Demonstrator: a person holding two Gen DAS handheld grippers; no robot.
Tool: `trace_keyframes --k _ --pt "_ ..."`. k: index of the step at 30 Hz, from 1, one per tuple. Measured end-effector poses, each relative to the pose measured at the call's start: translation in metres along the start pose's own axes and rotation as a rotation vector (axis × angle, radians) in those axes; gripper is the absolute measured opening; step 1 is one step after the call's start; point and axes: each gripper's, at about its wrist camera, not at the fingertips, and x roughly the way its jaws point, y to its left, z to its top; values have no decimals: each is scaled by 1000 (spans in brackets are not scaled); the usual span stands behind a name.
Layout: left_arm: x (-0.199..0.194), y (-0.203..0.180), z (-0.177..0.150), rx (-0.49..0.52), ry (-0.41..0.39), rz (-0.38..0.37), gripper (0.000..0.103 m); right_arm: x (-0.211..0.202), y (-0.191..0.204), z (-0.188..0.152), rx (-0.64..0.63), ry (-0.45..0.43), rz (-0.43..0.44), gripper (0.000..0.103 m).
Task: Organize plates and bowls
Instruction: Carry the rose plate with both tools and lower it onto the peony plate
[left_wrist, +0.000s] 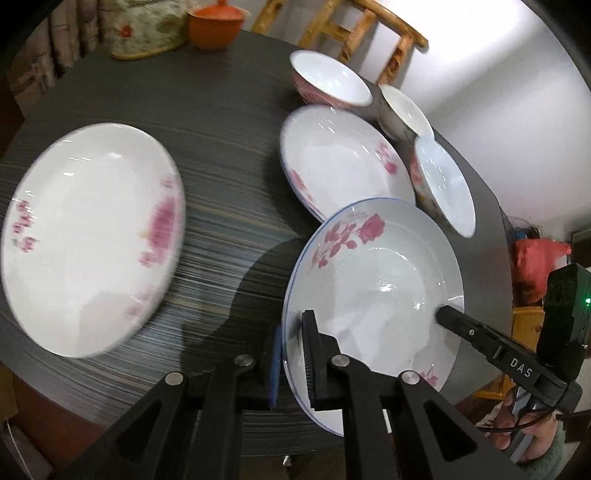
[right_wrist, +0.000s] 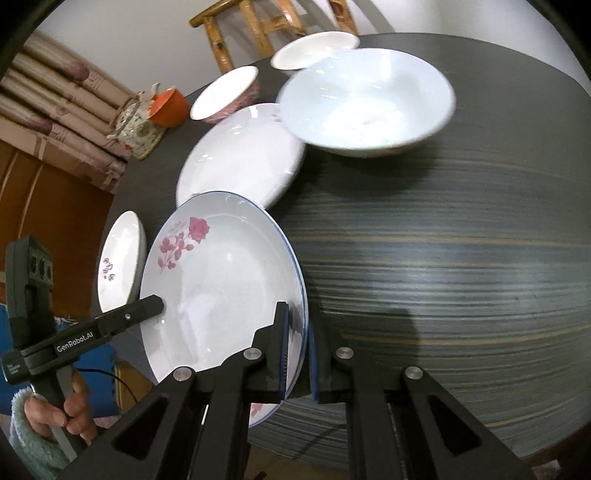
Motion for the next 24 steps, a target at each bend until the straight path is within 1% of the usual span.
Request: trace_keyframes --k 3,8,14,17,21,24 --pt "-16 21 8 -22 -31 21 10 8 25 7 -23 3 18 10" --pt "-43 64 18 -72 -81 65 10 25 78 20 -78 13 50 10" --pt "-66 121 26 -129 -115 114 10 57 140 35 -125 44 88 10" --pt "-71 146 31 -151 -122 131 11 72 163 37 -143 56 104 10" --pt "-70 171 33 -178 -120 147 12 92 193 40 -168 66 95 10" --pt "-65 184 35 -196 -113 142 12 101 205 40 -181 77 93 10"
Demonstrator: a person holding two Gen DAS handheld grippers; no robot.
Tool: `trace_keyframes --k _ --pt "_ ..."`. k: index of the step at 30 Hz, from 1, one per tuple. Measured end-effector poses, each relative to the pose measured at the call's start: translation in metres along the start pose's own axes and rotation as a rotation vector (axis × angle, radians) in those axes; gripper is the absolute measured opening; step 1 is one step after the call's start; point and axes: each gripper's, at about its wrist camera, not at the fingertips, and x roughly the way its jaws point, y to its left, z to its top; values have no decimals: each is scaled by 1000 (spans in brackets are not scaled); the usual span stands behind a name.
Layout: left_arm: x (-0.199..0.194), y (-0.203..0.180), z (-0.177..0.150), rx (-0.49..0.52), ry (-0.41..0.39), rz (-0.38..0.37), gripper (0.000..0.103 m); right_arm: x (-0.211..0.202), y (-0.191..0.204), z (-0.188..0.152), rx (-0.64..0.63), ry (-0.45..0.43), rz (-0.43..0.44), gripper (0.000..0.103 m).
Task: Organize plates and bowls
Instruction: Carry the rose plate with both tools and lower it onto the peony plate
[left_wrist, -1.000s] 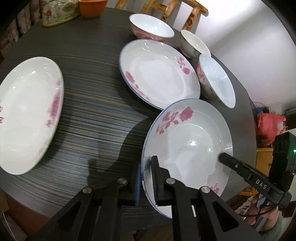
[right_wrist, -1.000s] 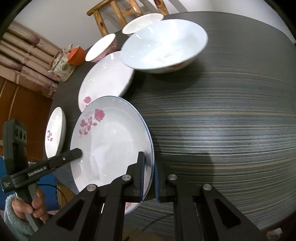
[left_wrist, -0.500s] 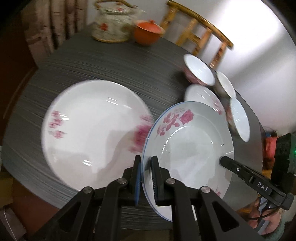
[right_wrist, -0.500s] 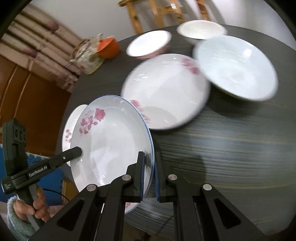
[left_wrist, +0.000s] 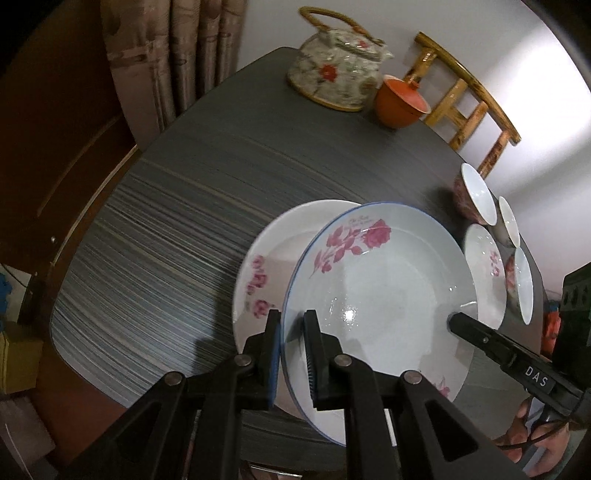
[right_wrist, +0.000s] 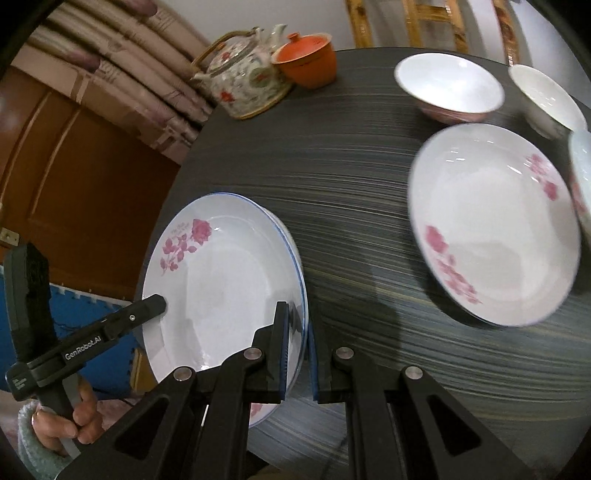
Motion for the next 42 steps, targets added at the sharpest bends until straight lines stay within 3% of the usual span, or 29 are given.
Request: trace_keyframes --k 9,33,39,42 --pt "17 20 4 -16 29 -10 13 16 6 -1 -15 29 -36 10" --pt "25 16 8 10 50 25 14 25 18 2 -94 14 -124 13" --pt "28 13 7 7 69 38 14 26 20 1 -102 20 -135 18" --pt "28 12 7 5 69 46 15 26 19 1 -102 29 -145 25"
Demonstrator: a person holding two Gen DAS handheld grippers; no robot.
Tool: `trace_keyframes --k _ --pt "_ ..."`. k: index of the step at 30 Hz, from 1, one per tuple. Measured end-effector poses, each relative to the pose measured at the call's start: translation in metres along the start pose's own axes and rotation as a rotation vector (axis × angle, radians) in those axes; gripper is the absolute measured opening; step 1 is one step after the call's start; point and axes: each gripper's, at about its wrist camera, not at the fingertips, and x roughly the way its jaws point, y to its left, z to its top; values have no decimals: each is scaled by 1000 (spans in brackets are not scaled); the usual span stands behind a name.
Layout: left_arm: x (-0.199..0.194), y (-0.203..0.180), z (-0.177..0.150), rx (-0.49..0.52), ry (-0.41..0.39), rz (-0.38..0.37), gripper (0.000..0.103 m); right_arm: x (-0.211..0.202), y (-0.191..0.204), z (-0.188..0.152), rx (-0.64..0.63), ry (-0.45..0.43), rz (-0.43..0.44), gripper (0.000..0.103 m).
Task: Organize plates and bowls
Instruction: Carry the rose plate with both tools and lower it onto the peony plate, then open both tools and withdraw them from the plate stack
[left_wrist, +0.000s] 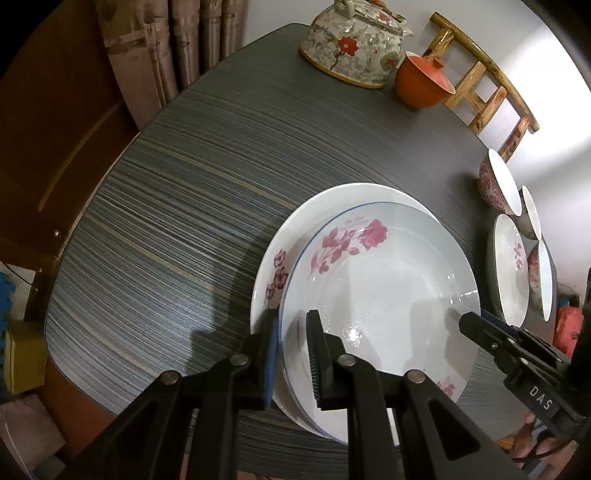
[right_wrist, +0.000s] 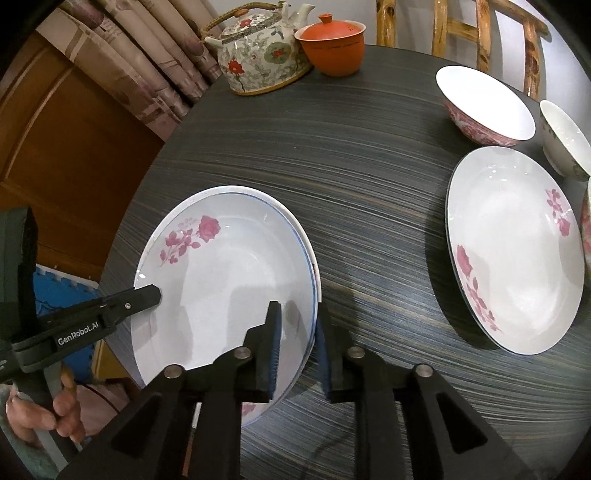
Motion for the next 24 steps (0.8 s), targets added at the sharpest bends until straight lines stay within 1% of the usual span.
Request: trace_keyframes --k 4,16,21,22,24 --pt "0 -1 1 -4 4 5 15 -2 0 0 -7 -5 4 26" --pt "-4 -14 2 52 -18 84 16 -2 -5 -2 18 -6 42 26" --pt "-5 -16 1 66 -13 74 23 -6 -10 -6 27 -9 53 26" --pt "-4 -16 1 69 -8 64 28 -7 -12 -7 29 -10 54 26" --pt "-5 -15 2 65 5 50 31 -11 -17 -10 40 -12 57 26"
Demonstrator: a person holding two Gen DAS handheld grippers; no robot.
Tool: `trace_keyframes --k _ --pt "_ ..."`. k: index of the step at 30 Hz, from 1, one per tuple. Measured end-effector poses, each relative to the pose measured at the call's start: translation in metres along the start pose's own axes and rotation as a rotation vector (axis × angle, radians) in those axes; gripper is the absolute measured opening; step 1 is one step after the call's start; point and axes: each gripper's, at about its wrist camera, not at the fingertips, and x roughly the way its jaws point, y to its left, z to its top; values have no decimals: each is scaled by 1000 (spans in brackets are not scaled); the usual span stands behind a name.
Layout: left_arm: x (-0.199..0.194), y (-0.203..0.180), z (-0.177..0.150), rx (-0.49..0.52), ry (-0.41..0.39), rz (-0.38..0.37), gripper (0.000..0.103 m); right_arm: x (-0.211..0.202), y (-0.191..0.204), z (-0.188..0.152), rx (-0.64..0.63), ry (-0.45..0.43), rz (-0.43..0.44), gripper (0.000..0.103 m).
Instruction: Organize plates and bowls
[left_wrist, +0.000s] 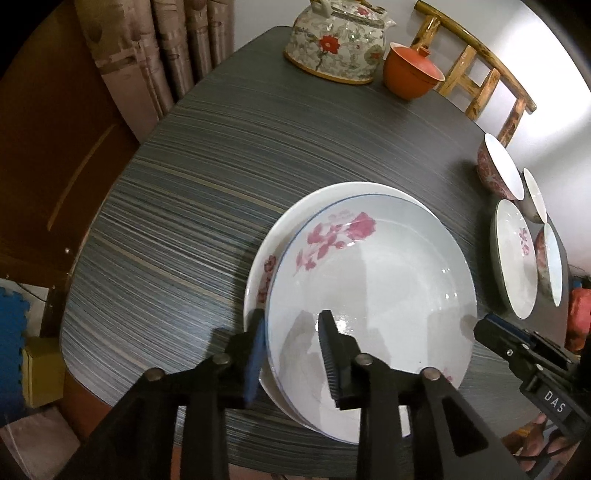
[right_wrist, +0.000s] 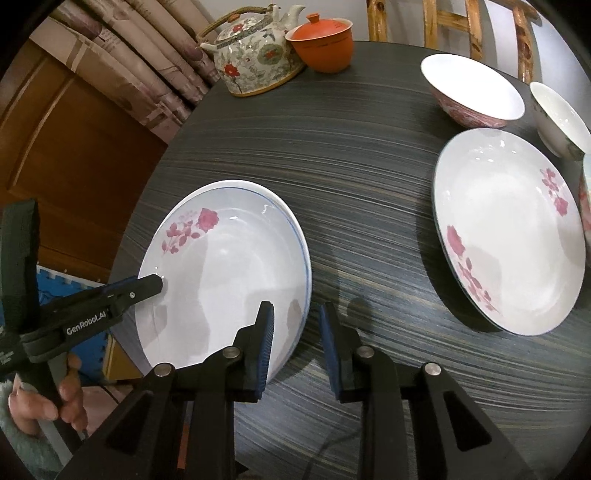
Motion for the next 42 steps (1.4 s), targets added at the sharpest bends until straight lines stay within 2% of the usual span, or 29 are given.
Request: trace_keyframes --k 2,7,12,14,15,18,21,25,27,29,34,42 --pt "0 0 1 -12 10 -20 38 -3 -5 -3 15 0 14 26" --pt "-2 -2 3 -16 27 -10 42 -10 -16 -8 39 -12 14 28" --pt "-4 -17 4 42 28 90 46 -12 -31 -13 57 -13 15 28" --pt "-4 -27 3 84 21 175 57 -15 -38 -17 67 -15 15 28" --pt "-4 -31 2 105 13 195 57 -16 -41 -19 74 -16 16 28" --pt "-5 -36 0 98 10 173 57 -22 -52 -24 88 -23 16 28" --pt "-16 -39 -4 95 -46 191 57 -31 -64 -28 113 -42 24 28" --pt "-47 -45 -9 75 -168 129 57 -46 -84 -34 140 -70 26 28" --pt "-63 -49 -8 53 -223 65 57 -55 -96 -37 158 -88 18 28" --pt "-75 -51 -6 19 -254 -36 57 -64 -111 -39 184 -112 14 28" --pt "-77 -73 6 -11 -263 -178 57 -85 -147 -43 269 -168 -5 28" --pt "-41 -128 29 26 -211 -249 57 -88 -187 -37 357 -216 -32 28"
